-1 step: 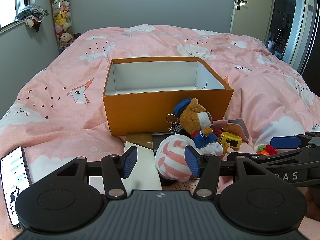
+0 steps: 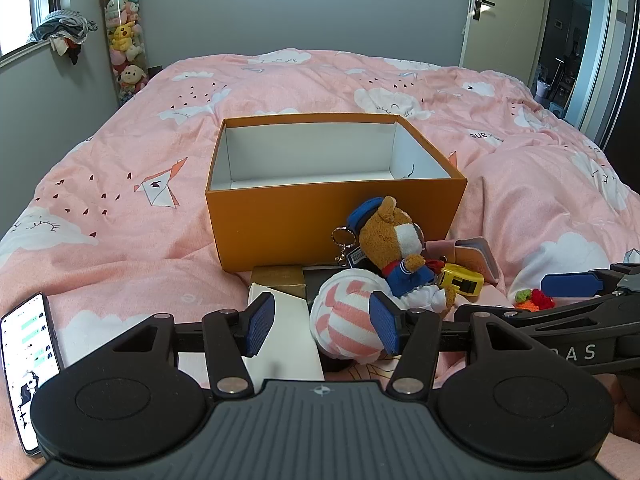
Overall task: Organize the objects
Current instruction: 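Reach the left gripper to the white striped-cup plush and grasp it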
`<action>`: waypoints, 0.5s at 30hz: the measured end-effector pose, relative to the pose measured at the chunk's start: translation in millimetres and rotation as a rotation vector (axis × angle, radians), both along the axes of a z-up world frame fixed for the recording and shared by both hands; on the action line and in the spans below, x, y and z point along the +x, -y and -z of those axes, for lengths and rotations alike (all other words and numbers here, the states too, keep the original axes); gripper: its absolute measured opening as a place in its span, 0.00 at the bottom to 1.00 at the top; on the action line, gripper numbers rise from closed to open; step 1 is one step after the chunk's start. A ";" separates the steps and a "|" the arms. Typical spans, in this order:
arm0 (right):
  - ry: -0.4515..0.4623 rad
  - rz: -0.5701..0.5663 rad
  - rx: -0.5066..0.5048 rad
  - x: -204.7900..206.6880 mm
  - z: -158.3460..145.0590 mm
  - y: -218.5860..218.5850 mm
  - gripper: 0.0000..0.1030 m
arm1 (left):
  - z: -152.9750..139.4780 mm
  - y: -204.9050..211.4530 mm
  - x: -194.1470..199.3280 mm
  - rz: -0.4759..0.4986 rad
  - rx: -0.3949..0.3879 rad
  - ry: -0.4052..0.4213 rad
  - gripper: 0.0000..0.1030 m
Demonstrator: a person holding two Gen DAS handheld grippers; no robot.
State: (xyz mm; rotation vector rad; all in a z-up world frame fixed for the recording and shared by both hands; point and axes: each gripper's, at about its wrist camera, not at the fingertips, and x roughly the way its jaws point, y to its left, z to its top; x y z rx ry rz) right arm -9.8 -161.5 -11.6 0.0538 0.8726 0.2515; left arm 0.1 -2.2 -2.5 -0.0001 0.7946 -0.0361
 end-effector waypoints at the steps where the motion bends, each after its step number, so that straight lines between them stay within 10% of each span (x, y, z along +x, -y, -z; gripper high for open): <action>1: -0.001 0.000 0.000 0.0 0.0 -0.1 0.99 | 0.0 0.0 0.0 0.000 0.000 0.000 0.63; 15: -0.005 0.000 0.002 -0.4 -0.3 0.1 0.99 | 0.2 -0.2 0.0 0.010 -0.006 -0.002 0.63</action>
